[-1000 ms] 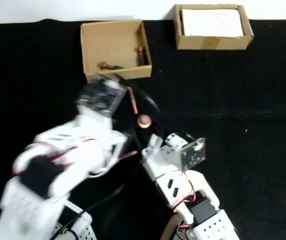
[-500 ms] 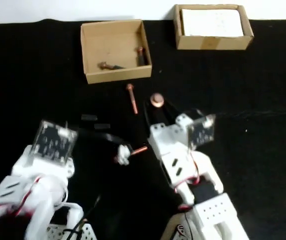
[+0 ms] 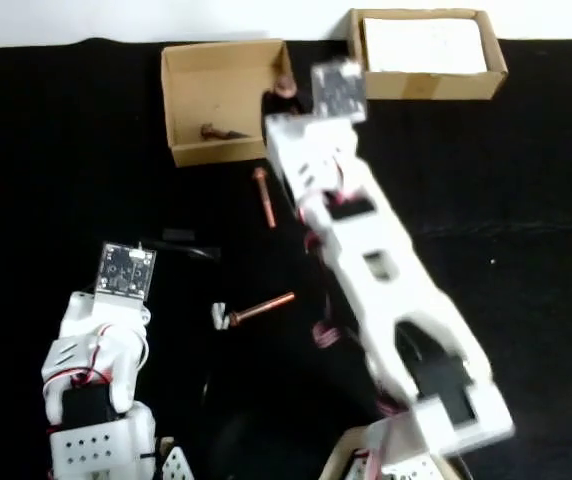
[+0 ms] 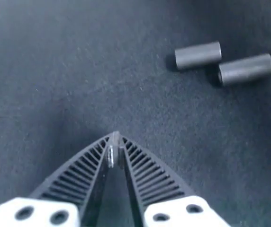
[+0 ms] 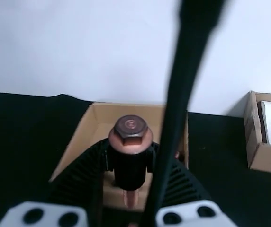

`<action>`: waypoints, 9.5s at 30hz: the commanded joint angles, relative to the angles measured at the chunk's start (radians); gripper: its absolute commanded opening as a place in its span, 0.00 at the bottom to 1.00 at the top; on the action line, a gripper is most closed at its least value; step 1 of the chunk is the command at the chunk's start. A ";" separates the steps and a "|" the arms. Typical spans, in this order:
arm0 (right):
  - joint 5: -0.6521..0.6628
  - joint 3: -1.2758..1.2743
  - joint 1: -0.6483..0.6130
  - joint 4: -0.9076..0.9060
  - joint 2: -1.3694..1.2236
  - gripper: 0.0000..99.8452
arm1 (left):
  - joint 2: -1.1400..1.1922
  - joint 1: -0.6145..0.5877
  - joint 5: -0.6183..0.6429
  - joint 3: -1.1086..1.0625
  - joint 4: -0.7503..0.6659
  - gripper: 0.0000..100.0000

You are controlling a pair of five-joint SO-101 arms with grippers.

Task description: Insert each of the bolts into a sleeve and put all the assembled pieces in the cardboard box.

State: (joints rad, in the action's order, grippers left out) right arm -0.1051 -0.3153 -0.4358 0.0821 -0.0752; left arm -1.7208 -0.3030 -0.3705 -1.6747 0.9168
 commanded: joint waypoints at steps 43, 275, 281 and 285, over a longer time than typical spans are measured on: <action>0.083 2.087 -0.108 -1.389 -1.142 0.25 | -0.002 -0.039 0.135 -0.027 -0.020 0.04; 0.873 0.450 -0.407 -1.550 -0.274 0.12 | -0.002 -0.229 0.278 -0.025 -0.094 0.04; 0.905 0.450 -0.424 -1.580 -0.275 0.12 | -0.002 -0.229 0.278 -0.025 -0.095 0.04; 0.936 0.452 -0.444 -1.521 -0.277 0.12 | -0.002 -0.229 0.278 -0.025 -0.095 0.04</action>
State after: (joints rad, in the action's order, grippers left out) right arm 0.8124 0.1327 -0.8638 -1.4753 -0.4189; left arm -1.7192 -0.5301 -0.1005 -1.6778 0.8370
